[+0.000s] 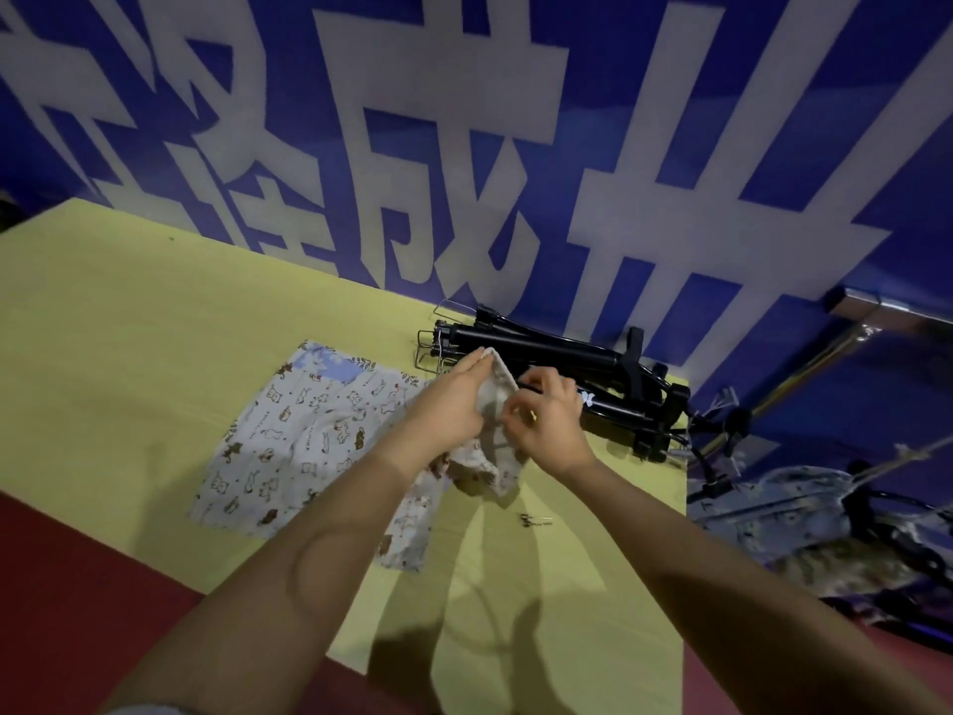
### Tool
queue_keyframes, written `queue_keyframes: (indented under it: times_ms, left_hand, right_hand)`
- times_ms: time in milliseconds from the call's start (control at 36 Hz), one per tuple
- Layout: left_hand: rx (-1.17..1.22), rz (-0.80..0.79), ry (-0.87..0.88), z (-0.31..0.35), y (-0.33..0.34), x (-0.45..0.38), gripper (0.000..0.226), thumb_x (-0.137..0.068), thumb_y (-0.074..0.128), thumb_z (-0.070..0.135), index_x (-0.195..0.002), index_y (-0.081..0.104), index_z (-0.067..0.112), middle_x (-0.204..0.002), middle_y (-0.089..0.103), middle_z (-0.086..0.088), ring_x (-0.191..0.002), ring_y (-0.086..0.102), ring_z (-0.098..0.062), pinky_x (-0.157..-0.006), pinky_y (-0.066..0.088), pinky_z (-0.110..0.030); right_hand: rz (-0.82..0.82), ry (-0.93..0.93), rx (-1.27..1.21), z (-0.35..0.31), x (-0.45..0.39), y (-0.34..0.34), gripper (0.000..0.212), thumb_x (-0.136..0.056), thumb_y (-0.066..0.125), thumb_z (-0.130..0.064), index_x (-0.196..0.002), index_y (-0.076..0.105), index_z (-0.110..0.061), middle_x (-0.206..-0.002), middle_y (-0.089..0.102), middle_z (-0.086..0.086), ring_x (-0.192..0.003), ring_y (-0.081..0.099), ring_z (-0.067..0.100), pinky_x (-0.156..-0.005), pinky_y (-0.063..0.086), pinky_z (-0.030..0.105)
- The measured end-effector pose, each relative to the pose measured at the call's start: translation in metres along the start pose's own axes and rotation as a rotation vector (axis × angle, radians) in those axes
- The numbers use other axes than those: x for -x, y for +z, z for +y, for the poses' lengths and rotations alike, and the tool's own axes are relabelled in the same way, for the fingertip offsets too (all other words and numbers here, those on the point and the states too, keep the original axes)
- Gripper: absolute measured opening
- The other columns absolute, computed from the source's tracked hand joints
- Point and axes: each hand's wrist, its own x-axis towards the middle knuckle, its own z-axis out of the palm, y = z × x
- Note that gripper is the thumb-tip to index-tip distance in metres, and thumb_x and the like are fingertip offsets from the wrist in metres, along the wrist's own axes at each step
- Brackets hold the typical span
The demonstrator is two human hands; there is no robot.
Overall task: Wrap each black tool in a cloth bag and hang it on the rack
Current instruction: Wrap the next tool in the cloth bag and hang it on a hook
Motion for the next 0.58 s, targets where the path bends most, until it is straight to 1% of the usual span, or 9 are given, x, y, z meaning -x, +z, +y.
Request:
queue_keyframes:
  times_ms: [56, 83, 167, 250, 333, 389, 444, 500, 583]
  left_hand:
    - [0.033, 0.018, 0.008, -0.002, -0.011, -0.001, 0.082, -0.083, 0.053, -0.004, -0.151, 0.016, 0.023, -0.158, 0.009, 0.014, -0.131, 0.042, -0.017, -0.086, 0.051, -0.032]
    - [0.051, 0.030, 0.009, -0.003, -0.017, -0.001, 0.081, -0.083, 0.053, -0.004, -0.151, 0.017, 0.023, -0.158, 0.011, 0.013, -0.133, 0.040, -0.016, -0.090, 0.049, -0.032]
    - [0.071, 0.050, 0.008, -0.007, -0.031, -0.004, 0.080, -0.082, 0.056, 0.000, -0.150, 0.019, 0.019, -0.159, 0.014, 0.008, -0.142, 0.026, -0.015, -0.109, 0.036, -0.034]
    - [0.061, 0.045, 0.012, -0.011, -0.038, -0.005, 0.079, -0.083, 0.058, 0.004, -0.150, 0.019, 0.017, -0.159, 0.015, 0.003, -0.143, 0.023, -0.016, -0.113, 0.030, -0.033]
    - [0.073, 0.034, -0.004, -0.016, -0.037, -0.007, 0.078, -0.083, 0.053, 0.000, -0.150, 0.018, 0.017, -0.159, 0.013, 0.004, -0.143, 0.023, -0.015, -0.111, 0.033, -0.031]
    - [0.080, 0.020, -0.025, -0.017, -0.033, -0.008, 0.080, -0.081, 0.051, -0.003, -0.150, 0.017, 0.017, -0.158, 0.013, 0.005, -0.141, 0.027, -0.016, -0.107, 0.039, -0.034]
    - [0.060, 0.010, -0.052, -0.016, -0.028, -0.014, 0.079, -0.081, 0.051, -0.002, -0.150, 0.016, 0.015, -0.156, 0.016, 0.002, -0.136, 0.034, -0.020, -0.099, 0.045, -0.037]
    - [0.045, 0.017, -0.085, -0.015, -0.022, -0.019, 0.076, -0.083, 0.049, -0.001, -0.150, 0.016, 0.013, -0.153, 0.020, -0.002, -0.128, 0.043, -0.024, -0.091, 0.048, -0.037]
    - [0.033, 0.017, -0.128, -0.012, -0.012, -0.030, 0.070, -0.085, 0.048, 0.001, -0.148, 0.021, 0.011, -0.147, 0.027, -0.005, -0.112, 0.053, -0.027, -0.083, 0.051, -0.040]
  right_hand:
    - [-0.001, 0.000, -0.019, -0.010, -0.009, 0.001, 0.012, -0.086, 0.066, -0.028, -0.090, 0.069, -0.018, -0.139, 0.038, 0.005, -0.132, 0.025, 0.026, -0.105, 0.020, 0.040]
    - [-0.011, -0.009, -0.023, -0.014, -0.014, 0.001, 0.012, -0.086, 0.066, -0.028, -0.092, 0.070, -0.018, -0.142, 0.036, 0.005, -0.134, 0.023, 0.027, -0.105, 0.019, 0.040]
    - [-0.075, -0.042, -0.006, -0.024, -0.027, 0.001, 0.017, -0.088, 0.064, -0.032, -0.100, 0.069, -0.021, -0.145, 0.034, 0.003, -0.134, 0.023, 0.028, -0.104, 0.021, 0.041]
    - [-0.094, -0.057, -0.005, -0.027, -0.035, 0.002, 0.022, -0.089, 0.061, -0.035, -0.107, 0.067, -0.024, -0.142, 0.035, 0.000, -0.130, 0.026, 0.024, -0.102, 0.023, 0.038]
    - [0.006, -0.069, -0.086, -0.025, -0.039, 0.001, 0.018, -0.090, 0.060, -0.029, -0.105, 0.061, -0.019, -0.127, 0.045, -0.002, -0.116, 0.037, 0.020, -0.094, 0.029, 0.032]
    - [0.068, -0.027, -0.161, -0.021, -0.040, -0.002, 0.013, -0.091, 0.057, -0.023, -0.103, 0.057, -0.017, -0.117, 0.047, -0.001, -0.108, 0.039, 0.016, -0.090, 0.032, 0.028]
    - [0.118, 0.037, -0.182, -0.014, -0.045, -0.004, 0.012, -0.092, 0.054, -0.017, -0.104, 0.055, -0.016, -0.112, 0.049, 0.000, -0.105, 0.041, 0.016, -0.091, 0.037, 0.030]
    - [0.108, 0.110, -0.126, -0.005, -0.050, -0.005, 0.018, -0.093, 0.050, -0.012, -0.110, 0.055, -0.013, -0.114, 0.052, 0.003, -0.107, 0.044, 0.020, -0.095, 0.041, 0.037]
    - [-0.022, 0.240, 0.042, 0.014, -0.059, -0.005, 0.033, -0.092, 0.050, -0.010, -0.124, 0.049, -0.010, -0.125, 0.051, 0.009, -0.116, 0.044, 0.028, -0.100, 0.037, 0.038]
